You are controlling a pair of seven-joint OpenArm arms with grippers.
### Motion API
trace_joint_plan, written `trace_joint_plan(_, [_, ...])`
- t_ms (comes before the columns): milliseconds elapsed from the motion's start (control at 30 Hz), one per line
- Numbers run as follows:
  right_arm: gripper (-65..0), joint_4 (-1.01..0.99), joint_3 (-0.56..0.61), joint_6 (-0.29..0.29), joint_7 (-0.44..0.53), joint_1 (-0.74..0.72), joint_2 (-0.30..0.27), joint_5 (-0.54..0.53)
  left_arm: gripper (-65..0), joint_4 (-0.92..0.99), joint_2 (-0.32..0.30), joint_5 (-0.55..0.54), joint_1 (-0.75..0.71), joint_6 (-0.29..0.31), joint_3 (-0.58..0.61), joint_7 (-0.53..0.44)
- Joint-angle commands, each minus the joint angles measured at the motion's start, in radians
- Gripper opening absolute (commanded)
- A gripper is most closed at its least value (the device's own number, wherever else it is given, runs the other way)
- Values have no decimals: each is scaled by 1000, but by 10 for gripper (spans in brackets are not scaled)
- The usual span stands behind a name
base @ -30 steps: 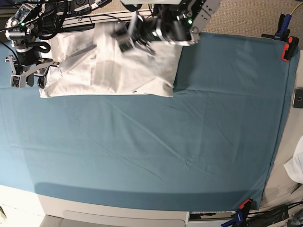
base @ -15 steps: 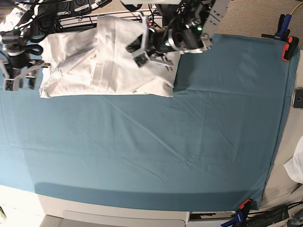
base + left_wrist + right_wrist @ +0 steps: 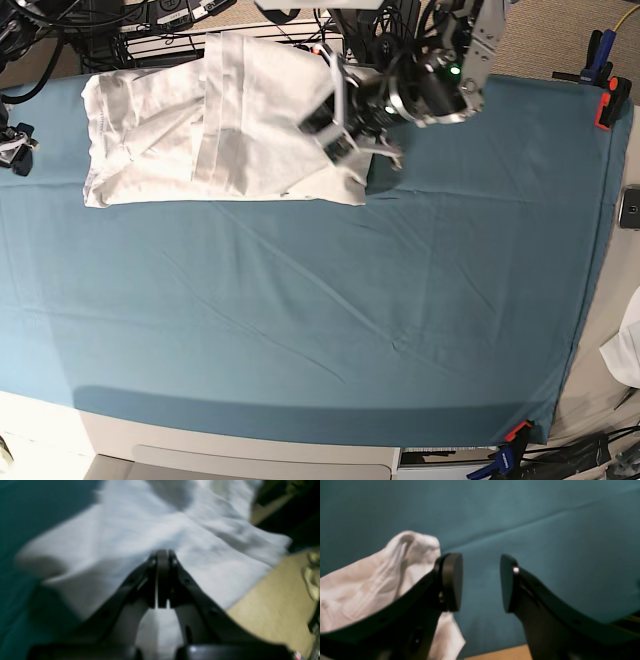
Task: Fold the T-shirt properly
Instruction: 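Lay the folded end down with the left gripper and release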
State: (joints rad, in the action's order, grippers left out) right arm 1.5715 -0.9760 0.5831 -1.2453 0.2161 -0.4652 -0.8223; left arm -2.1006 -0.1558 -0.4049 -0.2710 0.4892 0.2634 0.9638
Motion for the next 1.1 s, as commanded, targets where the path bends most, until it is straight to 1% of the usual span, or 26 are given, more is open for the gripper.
trace_joint_plan(0, [-401, -20, -6, 18, -2, -3, -35, -50, -650, -26, 3, -15, 2, 1, -21, -20])
trace_joint_plan(100, [-401, -129, -5, 63, -68, -3, -50, -151, -650, -36, 3, -16, 2, 1, -85, -18])
trace_joint_plan(200, [-401, -229, -5, 115, -109, -2, -50, -240, -650, -36, 2, -32, 2, 2, -135, -12])
trace_joint_plan(300, [-401, -309, -2, 115, -143, -2, -50, -341, -650, -36, 3, -67, 2, 9, -157, -2])
trace_joint_plan(400, [-393, -354, 32, 115, -151, -2, -50, -393, -650, -36, 3, -69, 2, 9, -156, -3])
trace_joint_plan(500, [-327, -361, 96, 115, -151, -2, -50, -395, -650, -36, 3, -68, 2, 9, -156, -2])
trace_joint_plan(667, [-324, -361, 201, 115, -151, -3, -49, -389, -650, -36, 3, -68, 2, 9, -156, 7])
trace_joint_plan(767, [-324, -361, 238, 115, -148, -3, -44, -389, -650, -36, 3, -68, 2, 9, -156, 7])
trace_joint_plan(1067, [-324, -362, 249, 115, -146, -3, -24, -375, -650, -36, 3, -68, 2, 9, -156, 7])
